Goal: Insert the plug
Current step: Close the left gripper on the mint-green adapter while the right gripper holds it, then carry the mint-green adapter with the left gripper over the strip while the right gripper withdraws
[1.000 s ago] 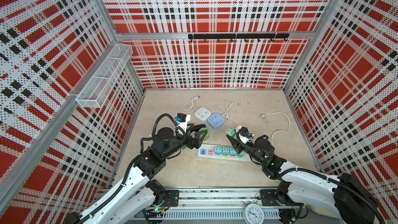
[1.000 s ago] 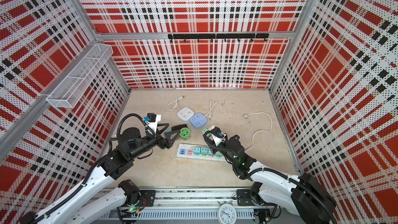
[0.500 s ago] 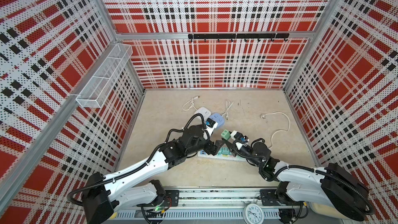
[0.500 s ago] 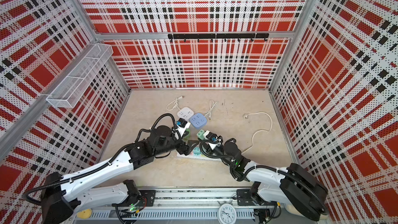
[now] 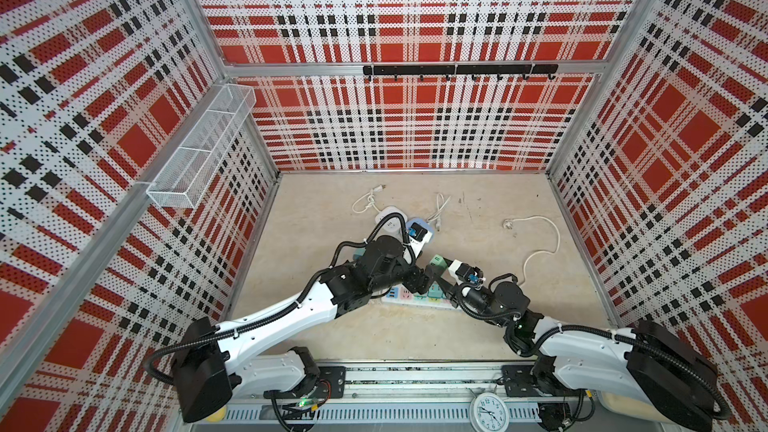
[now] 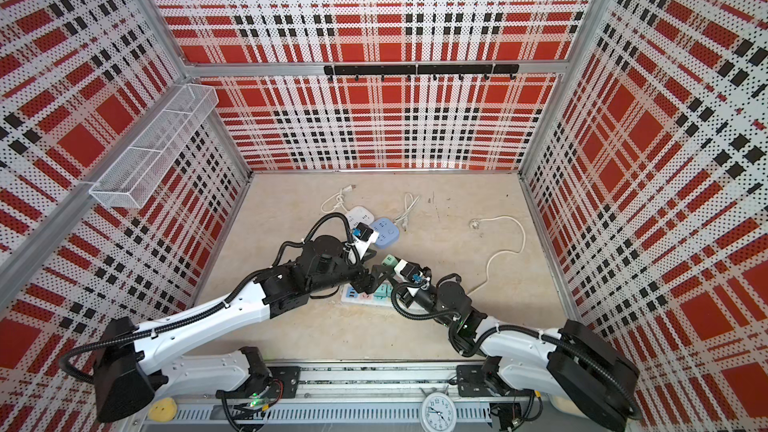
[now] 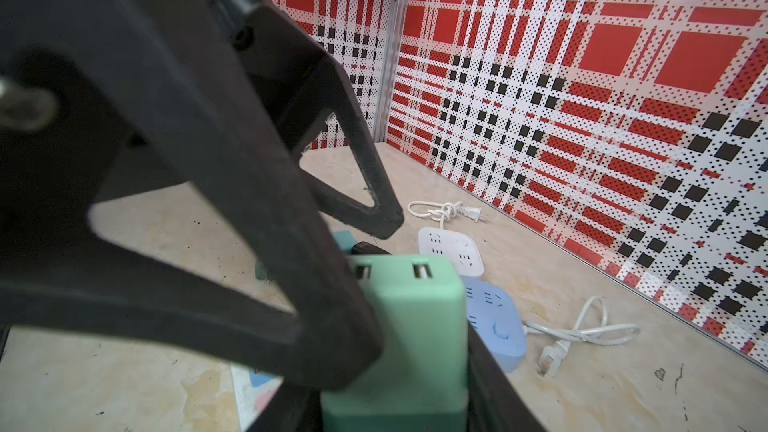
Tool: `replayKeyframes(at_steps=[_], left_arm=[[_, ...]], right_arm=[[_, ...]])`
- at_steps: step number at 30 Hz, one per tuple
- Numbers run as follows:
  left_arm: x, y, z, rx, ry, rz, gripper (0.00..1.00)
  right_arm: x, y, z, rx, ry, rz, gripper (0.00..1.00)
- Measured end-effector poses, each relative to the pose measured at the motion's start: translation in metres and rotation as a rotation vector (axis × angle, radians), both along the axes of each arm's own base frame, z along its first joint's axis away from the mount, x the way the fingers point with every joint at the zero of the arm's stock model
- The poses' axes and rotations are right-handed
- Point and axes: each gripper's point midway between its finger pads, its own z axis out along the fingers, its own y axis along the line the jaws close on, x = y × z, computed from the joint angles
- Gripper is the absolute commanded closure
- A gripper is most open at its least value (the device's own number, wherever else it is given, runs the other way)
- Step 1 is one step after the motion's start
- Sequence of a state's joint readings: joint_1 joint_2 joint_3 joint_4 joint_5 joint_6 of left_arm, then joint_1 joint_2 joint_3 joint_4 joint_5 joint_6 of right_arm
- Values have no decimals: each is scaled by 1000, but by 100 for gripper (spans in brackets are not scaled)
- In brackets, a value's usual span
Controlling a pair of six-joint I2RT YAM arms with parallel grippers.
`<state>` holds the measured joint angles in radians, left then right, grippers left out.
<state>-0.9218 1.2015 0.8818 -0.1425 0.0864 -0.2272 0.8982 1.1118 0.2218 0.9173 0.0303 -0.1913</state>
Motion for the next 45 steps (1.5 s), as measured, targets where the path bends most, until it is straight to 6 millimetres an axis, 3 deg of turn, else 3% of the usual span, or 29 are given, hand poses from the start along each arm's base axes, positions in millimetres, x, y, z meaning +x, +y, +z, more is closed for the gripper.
replayKeyframes(at_steps=[6,10,14,18,21,23,25,33,36,40,45], left_arm=[[1,-7,-12,18,30,-12,31],[3,-14,-12,20,42,-25,46],[-2,-18,-10,10,50,-56,71],[-4,-20,-9,3,56,-57,92],[-4,-20,-9,12,47,-63,99],[-3,-18,-11,32,34,-62,100],[1,-14,-11,53,18,-54,100],[31,17,2,115,-130,-28,100],[26,24,7,178,-266,-88,100],[20,26,-5,302,-420,-191,100],[24,30,-34,457,-453,-304,100]], right_arm=[[-3,-2,3,10,-9,5,80],[-4,-2,2,7,-6,10,80],[-5,-1,2,8,-6,12,79],[-3,-2,2,1,-14,-3,58],[-4,-2,5,8,-17,-2,26],[-5,-4,10,28,-23,-4,7],[-6,-8,14,43,-34,-13,0],[-4,-43,12,72,-48,-149,0],[2,-61,16,85,-62,-229,0],[22,-100,19,120,-50,-377,0],[49,-149,5,187,54,-558,0]])
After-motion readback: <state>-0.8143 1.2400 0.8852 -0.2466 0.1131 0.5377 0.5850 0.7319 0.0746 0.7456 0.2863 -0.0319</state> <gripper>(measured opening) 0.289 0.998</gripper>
